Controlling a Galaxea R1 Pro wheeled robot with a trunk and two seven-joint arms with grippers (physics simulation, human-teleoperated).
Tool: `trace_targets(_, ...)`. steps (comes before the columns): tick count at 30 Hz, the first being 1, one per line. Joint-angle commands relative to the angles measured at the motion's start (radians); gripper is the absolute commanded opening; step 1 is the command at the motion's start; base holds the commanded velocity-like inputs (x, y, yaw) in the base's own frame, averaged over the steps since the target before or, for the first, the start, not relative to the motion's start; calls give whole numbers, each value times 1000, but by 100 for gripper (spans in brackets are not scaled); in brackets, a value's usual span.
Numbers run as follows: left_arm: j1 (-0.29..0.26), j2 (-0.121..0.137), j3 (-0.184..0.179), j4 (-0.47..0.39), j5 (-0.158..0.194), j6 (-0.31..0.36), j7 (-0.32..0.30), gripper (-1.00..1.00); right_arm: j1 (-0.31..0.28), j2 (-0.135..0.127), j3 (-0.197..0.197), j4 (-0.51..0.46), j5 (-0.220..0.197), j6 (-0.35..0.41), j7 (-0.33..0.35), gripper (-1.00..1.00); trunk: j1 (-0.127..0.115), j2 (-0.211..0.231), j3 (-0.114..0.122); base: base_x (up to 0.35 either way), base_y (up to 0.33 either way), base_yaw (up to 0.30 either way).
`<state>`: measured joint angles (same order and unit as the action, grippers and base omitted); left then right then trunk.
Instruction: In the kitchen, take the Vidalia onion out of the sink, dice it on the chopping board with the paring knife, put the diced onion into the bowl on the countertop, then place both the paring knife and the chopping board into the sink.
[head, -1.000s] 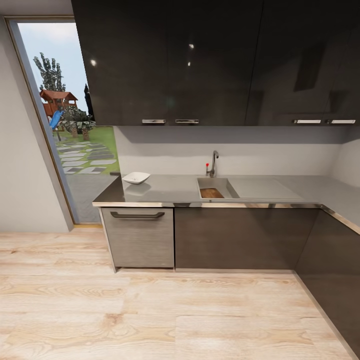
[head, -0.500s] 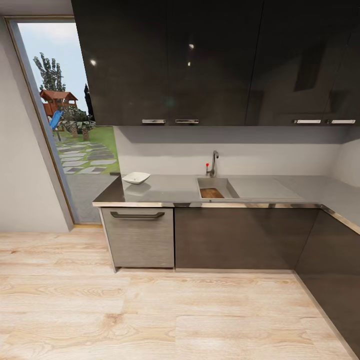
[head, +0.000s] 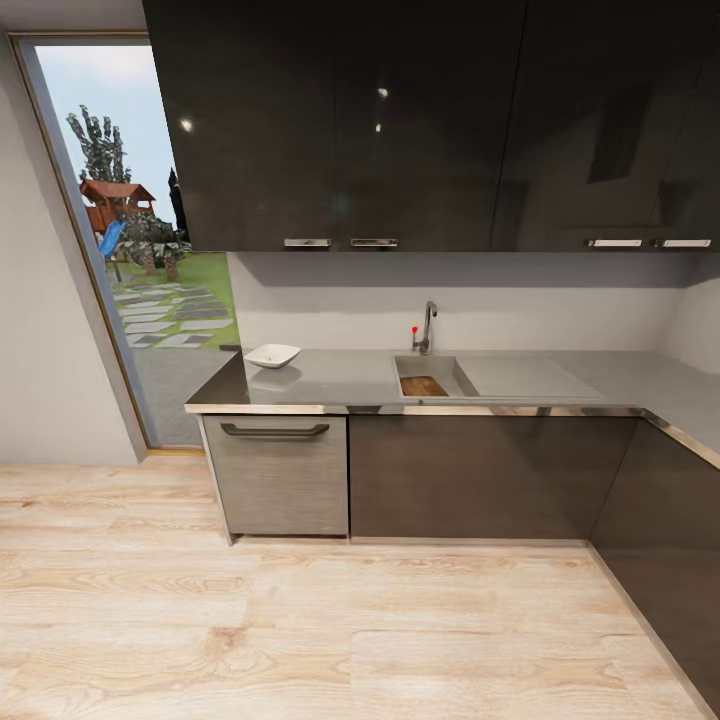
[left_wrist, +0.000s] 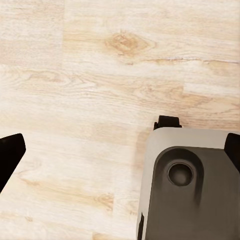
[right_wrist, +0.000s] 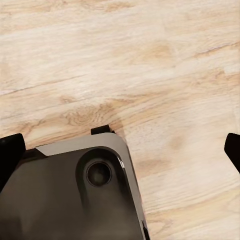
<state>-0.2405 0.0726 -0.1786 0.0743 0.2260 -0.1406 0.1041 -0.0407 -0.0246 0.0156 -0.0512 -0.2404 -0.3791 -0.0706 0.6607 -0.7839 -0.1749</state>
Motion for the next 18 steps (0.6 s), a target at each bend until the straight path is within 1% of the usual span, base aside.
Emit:
trace_targets(1, -2, 0, -8, 4, 8, -7, 0, 100, -1, 0, 2, 1, -3, -3, -1, 100, 0, -1, -1, 0, 0, 0)
trace_targets(18, -2, 0, -8, 4, 8, -7, 0, 100, -1, 0, 2, 1, -3, -3, -1, 100, 0, -1, -1, 0, 0, 0)
